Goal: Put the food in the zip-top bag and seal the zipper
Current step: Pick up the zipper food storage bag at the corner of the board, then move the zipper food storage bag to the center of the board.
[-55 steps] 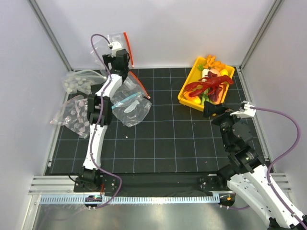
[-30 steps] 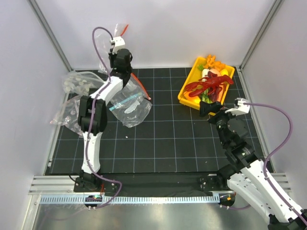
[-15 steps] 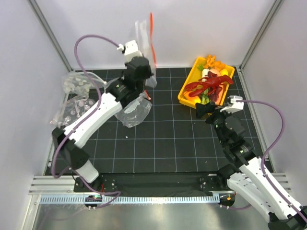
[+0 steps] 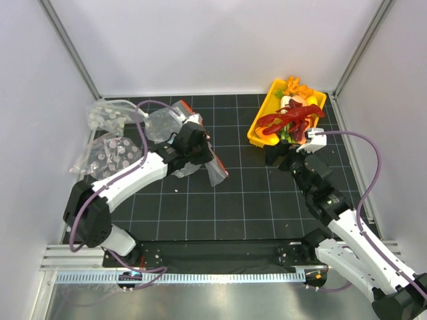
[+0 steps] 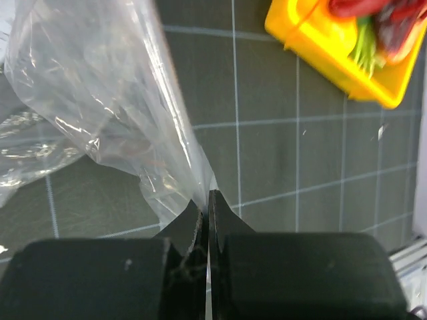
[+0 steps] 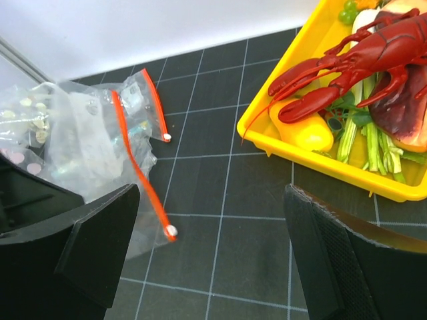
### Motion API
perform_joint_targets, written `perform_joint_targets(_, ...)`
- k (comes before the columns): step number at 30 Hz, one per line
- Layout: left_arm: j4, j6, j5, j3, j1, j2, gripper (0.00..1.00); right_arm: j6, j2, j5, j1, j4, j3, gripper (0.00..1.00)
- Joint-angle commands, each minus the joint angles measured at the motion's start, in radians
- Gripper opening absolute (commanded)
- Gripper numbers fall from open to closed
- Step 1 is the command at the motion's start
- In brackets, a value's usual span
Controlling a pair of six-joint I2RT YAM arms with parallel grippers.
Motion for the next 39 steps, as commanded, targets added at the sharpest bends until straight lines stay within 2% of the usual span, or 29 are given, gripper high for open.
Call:
perform_joint_targets(1, 0.024, 0.083, 0.195, 0.028, 0.0, 0.098, 0.0, -0.016, 0.015, -0.019, 0.0, 0.03, 0.051, 0.96)
perform_joint_targets(4, 0.056, 0.117, 0.246, 0.054, 0.001, 0.204, 0.0, -0.014, 0.028, -0.023, 0.002, 0.03, 0.054, 0.96)
perform_joint_targets(6, 0.035, 0.143, 0.226, 0.086, 0.003, 0.253, 0.0, -0.014, 0.035, -0.025, 0.0, 0.027, 0.058, 0.96)
perform_joint_targets(8, -0.005, 0.171, 0.144, 0.106, 0.009, 0.265, 0.0, -0.016, 0.035, -0.028, 0.0, 0.021, 0.064, 0.96)
perform_joint_targets(11, -0.018, 0.172, 0.006, 0.053, 0.036, 0.242, 0.0, -0.013, 0.03, -0.026, 0.0, 0.025, 0.058, 0.96)
perform_joint_targets(15, -0.01, 0.094, -0.088, -0.031, 0.218, 0.213, 0.0, -0.01, 0.035, -0.036, 0.0, 0.031, 0.053, 0.96)
perform_joint_targets(17, -0.005, 0.065, -0.136, -0.065, 0.269, 0.205, 0.0, -0.008, 0.044, -0.039, 0.0, 0.033, 0.054, 0.95)
perform_joint_targets(20, -0.1, -0.01, -0.323, -0.059, 0.341, 0.213, 0.0, -0.007, 0.045, -0.036, 0.0, 0.034, 0.053, 0.96)
perform_joint_targets(21, -0.132, -0.095, -0.36, -0.061, 0.357, 0.216, 0.0, -0.007, 0.047, -0.034, 0.0, 0.033, 0.051, 0.95)
perform_joint_targets(22, -0.157, -0.119, -0.334, -0.065, 0.41, 0.225, 0.0, -0.005, 0.045, -0.034, 0.0, 0.033, 0.05, 0.95)
perform_joint_targets(25, -0.114, -0.104, -0.207, -0.104, 0.464, 0.241, 0.0, -0.007, 0.041, -0.034, 0.0, 0.038, 0.047, 0.95)
perform_joint_targets(28, -0.099, -0.017, -0.211, -0.076, 0.414, 0.209, 0.0, -0.007, 0.039, -0.034, 0.0, 0.036, 0.048, 0.96)
perform_joint_targets(30, -0.085, 0.04, -0.31, -0.065, 0.298, 0.141, 0.0, -0.007, 0.041, -0.037, 0.0, 0.039, 0.048, 0.95)
perform_joint_targets(32, -0.071, 0.123, -0.349, -0.05, 0.21, 0.101, 0.0, -0.007, 0.042, -0.037, 0.0, 0.038, 0.048, 0.95)
perform_joint_targets(34, -0.064, 0.154, -0.31, -0.044, 0.13, 0.072, 0.0, -0.007, 0.047, -0.042, 0.0, 0.036, 0.053, 0.95)
perform_joint_targets(36, -0.033, 0.217, -0.191, -0.044, 0.102, 0.066, 0.0, -0.007, 0.053, -0.051, 0.0, 0.033, 0.056, 0.95)
perform_joint_targets(39, -0.021, 0.256, -0.095, -0.036, 0.079, 0.087, 0.0, -0.005, 0.073, -0.065, 0.0, 0.033, 0.064, 0.95)
